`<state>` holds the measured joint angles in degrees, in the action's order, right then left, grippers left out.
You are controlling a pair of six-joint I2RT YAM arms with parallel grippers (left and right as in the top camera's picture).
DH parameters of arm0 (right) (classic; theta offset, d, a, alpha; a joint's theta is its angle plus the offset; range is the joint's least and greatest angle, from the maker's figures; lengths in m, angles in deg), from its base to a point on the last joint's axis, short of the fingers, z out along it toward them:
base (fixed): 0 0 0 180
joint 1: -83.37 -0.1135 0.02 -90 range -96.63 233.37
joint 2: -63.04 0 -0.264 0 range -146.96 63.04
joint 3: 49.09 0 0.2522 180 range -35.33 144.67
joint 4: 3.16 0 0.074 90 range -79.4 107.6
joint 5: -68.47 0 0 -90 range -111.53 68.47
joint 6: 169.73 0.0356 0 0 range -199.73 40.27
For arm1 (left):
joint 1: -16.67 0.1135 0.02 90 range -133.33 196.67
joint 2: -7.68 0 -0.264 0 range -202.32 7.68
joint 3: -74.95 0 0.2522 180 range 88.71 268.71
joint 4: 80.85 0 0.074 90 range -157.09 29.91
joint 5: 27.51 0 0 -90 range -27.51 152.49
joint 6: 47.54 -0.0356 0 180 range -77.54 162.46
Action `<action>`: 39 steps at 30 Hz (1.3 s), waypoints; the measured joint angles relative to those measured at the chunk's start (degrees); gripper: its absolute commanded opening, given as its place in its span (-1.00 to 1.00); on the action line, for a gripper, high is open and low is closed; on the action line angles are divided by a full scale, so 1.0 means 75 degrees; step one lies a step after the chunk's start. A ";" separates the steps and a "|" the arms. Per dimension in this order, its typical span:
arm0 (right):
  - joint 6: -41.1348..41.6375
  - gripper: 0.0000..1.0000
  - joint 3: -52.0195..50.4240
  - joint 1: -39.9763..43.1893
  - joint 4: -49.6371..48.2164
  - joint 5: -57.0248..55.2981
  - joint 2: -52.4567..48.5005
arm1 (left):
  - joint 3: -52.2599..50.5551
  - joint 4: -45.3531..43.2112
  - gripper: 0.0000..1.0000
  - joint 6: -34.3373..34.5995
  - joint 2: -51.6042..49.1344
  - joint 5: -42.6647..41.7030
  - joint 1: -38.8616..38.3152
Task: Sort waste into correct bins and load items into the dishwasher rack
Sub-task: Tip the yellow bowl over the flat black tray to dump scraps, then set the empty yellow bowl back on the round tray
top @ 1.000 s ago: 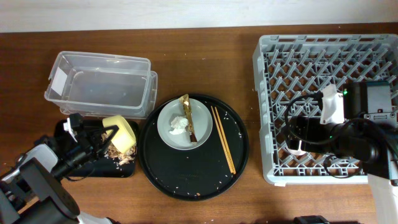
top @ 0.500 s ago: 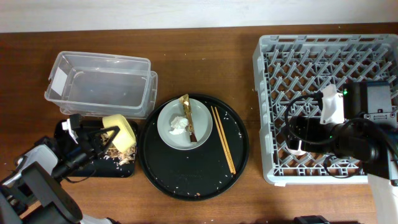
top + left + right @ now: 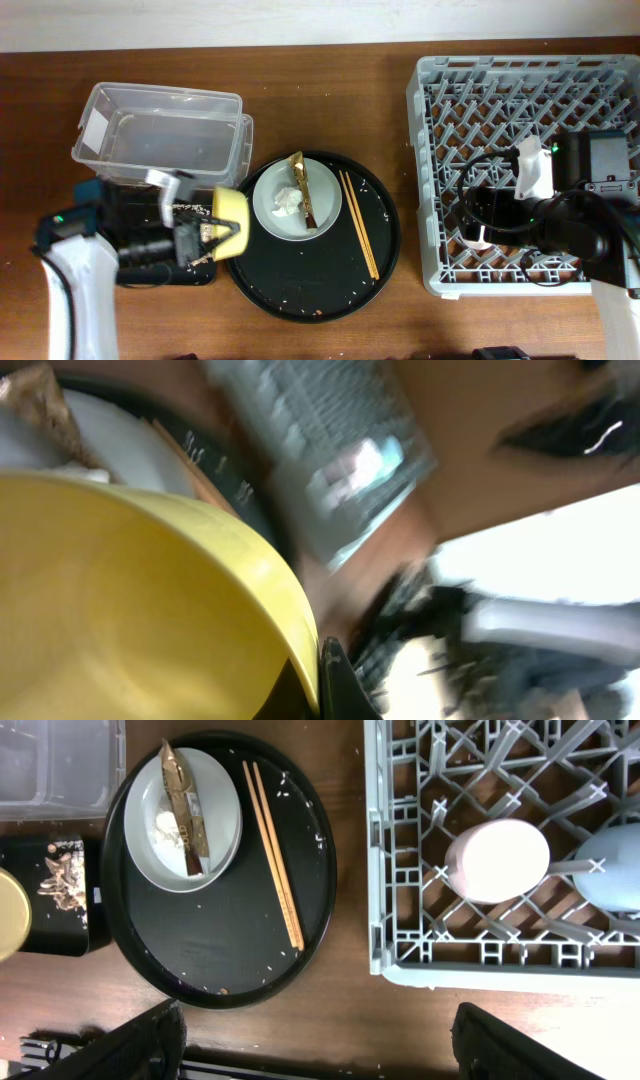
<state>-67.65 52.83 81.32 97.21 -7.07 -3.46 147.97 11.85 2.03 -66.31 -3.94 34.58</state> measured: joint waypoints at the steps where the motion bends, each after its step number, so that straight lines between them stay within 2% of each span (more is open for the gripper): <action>1: 0.0000 0.74 0.0000 0.0000 -0.0003 0.0000 0.0000 | 0.0006 -0.0268 -1.00 0.0533 0.0391 0.0603 -0.0469; 5: 0.0000 0.74 0.0000 0.0000 -0.0017 -0.0003 0.0000 | 0.0020 -0.1594 -1.00 0.3185 0.1192 0.2929 -0.2649; 10: 0.0000 0.74 0.0000 0.0000 -0.0035 0.0000 0.0000 | 0.0029 -0.2098 -1.00 0.6368 0.1113 0.6175 -0.5878; 15: 0.0003 0.76 0.0000 0.0000 -0.0047 -0.0006 0.0000 | 0.0029 -0.2396 -0.99 0.8247 0.0230 0.8320 -0.7868; 19: -0.0003 0.80 0.0000 0.0000 -0.0047 -0.0003 0.0000 | 0.0029 -0.2556 -0.99 0.8877 -0.0848 0.8918 -0.8428; 23: -0.0003 0.81 0.0000 0.0000 -0.0047 -0.0003 0.0000 | 0.0029 -0.2661 -1.00 0.9186 -0.1454 0.9125 -0.8539; 36: -0.0003 0.82 0.0000 0.0000 -0.0058 -0.0003 0.0000 | -0.0746 -0.3829 -0.99 0.9369 -0.1682 0.9296 -0.8545; 37: -0.0003 0.82 0.0000 0.0000 -0.0061 -0.0003 0.0000 | -0.0746 -0.3891 -0.84 0.9369 -0.1705 0.9296 -0.8545; 39: -0.0003 0.82 0.0000 0.0000 -0.0058 -0.0003 0.0000 | -0.0746 -0.3908 -0.36 0.9352 -0.1784 0.9264 -0.8545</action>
<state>-67.67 52.83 81.32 96.77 -7.09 -3.46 142.38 -17.46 72.17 -79.69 65.54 -29.51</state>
